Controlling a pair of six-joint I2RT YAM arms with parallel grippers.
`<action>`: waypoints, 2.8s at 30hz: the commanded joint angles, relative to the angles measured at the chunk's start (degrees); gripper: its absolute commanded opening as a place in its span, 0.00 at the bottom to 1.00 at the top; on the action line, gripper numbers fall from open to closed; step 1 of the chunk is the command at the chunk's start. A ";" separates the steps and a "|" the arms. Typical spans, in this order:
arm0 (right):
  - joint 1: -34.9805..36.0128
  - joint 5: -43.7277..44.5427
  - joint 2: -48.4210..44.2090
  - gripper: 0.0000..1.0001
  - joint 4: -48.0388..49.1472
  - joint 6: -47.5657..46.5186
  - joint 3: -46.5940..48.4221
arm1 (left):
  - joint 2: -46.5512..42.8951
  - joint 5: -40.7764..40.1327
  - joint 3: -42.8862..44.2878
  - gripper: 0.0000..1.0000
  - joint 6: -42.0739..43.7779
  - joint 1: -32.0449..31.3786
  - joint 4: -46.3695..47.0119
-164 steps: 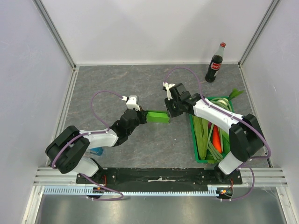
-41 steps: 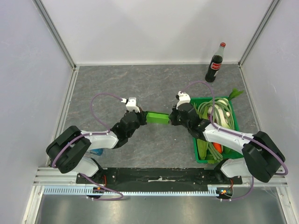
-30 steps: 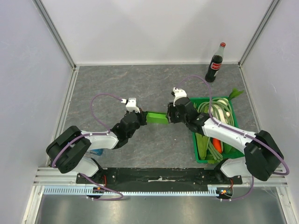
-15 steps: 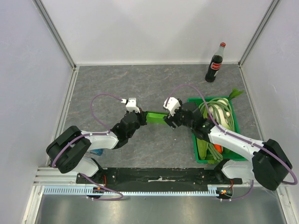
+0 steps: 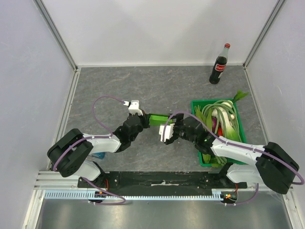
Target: Fold the paper box
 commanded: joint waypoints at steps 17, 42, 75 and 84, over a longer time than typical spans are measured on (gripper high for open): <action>1.87 2.56 14.48 0.91 14.66 -11.04 3.08 | 4.21 -0.70 -0.24 0.02 0.45 -0.69 -7.40; 1.52 0.45 17.83 0.67 16.76 -6.66 6.16 | 4.92 -0.70 -0.77 0.02 0.45 -0.69 -6.17; -1.74 -2.90 20.81 0.75 16.06 -9.20 8.01 | 5.36 -0.88 -0.94 0.02 0.54 -0.60 -5.55; -1.21 -2.37 21.60 0.68 16.41 -9.38 7.48 | 5.62 -0.26 -0.59 0.02 0.72 -0.69 -5.20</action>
